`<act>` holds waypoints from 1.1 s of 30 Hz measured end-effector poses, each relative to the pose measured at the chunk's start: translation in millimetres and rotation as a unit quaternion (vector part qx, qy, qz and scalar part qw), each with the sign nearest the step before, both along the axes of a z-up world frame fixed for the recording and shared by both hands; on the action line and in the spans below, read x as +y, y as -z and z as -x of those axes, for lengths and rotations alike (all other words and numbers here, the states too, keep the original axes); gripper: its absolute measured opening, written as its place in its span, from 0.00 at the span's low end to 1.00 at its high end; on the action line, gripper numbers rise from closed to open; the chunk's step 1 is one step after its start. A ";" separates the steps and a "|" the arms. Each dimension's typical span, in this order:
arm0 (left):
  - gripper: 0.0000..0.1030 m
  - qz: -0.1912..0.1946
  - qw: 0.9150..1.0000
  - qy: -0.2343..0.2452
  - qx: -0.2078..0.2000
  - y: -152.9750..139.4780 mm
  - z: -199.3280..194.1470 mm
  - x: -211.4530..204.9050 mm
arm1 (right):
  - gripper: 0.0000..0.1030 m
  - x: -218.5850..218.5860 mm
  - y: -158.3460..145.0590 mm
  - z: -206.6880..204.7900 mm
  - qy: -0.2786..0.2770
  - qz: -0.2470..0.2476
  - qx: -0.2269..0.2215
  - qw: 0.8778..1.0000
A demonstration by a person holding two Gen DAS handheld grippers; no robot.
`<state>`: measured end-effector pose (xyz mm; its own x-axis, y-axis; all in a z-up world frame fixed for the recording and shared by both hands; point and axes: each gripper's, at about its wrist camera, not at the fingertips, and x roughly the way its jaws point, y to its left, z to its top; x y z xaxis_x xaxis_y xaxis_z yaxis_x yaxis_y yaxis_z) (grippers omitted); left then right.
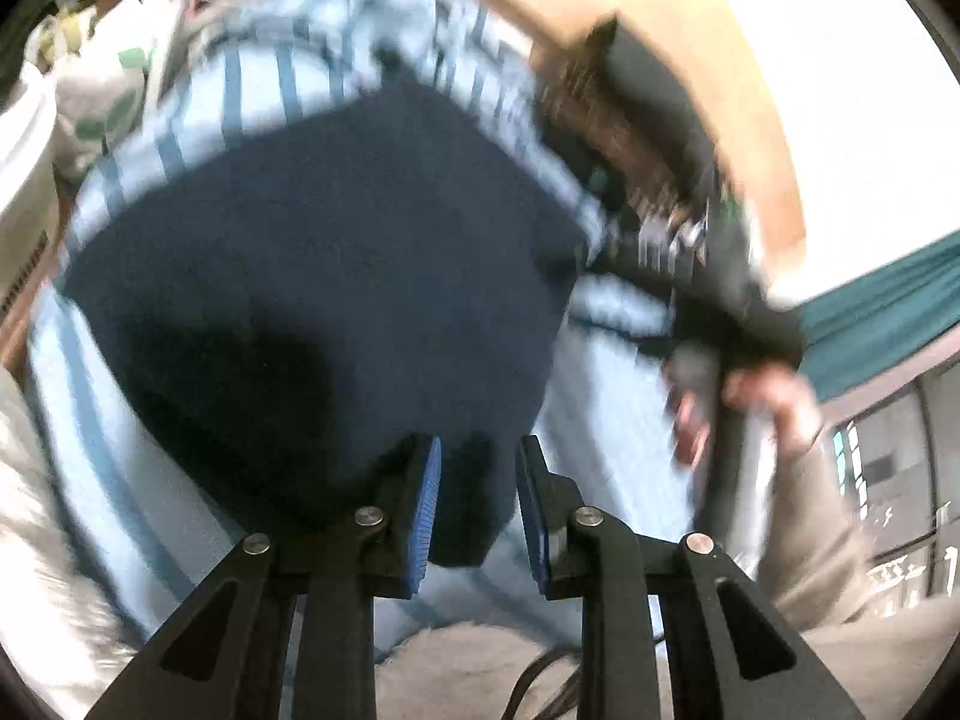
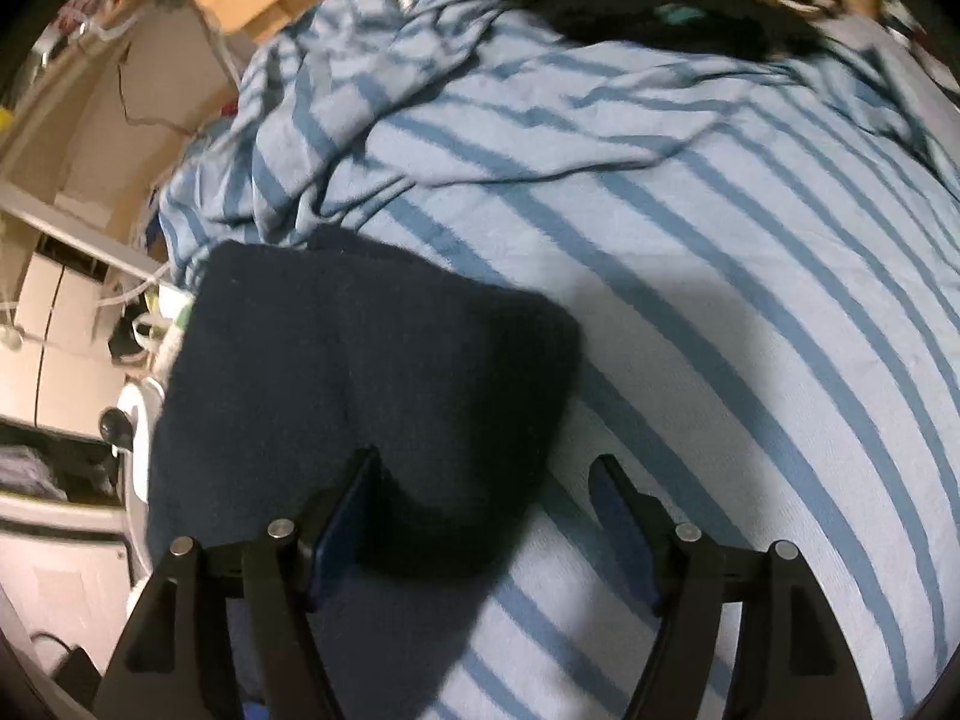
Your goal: Fold clothes
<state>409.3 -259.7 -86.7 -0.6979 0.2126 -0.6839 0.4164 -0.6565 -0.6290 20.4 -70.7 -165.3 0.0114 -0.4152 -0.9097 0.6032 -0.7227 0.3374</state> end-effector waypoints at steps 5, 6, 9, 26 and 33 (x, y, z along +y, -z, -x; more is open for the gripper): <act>0.58 0.037 0.998 -0.048 0.024 -44.6 21.4 -53.2 | 0.70 17.0 -27.3 -17.6 -0.011 0.029 0.053 0.998; 0.65 0.054 0.997 -0.051 0.016 -48.1 34.4 -62.0 | 0.70 16.2 -32.5 -20.7 -0.014 0.034 0.065 0.997; 0.68 0.088 0.996 -0.027 -0.018 -38.6 74.7 -67.8 | 0.55 6.2 -41.5 -17.7 -0.019 0.051 0.083 0.995; 0.06 0.048 0.991 -0.048 -0.112 64.7 161.8 -105.0 | 0.35 -13.1 11.2 -4.1 -0.016 0.058 0.045 0.997; 0.05 0.080 0.988 -0.040 -0.129 57.4 159.5 -95.0 | 0.36 -25.8 9.9 -32.8 -0.047 0.005 0.142 0.989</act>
<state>249.9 -354.8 -144.1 -0.5058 0.0385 -0.8618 0.6039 -0.6976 -0.3855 53.2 -96.5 -175.2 -0.2044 -0.4331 -0.8778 0.7388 -0.6565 0.1519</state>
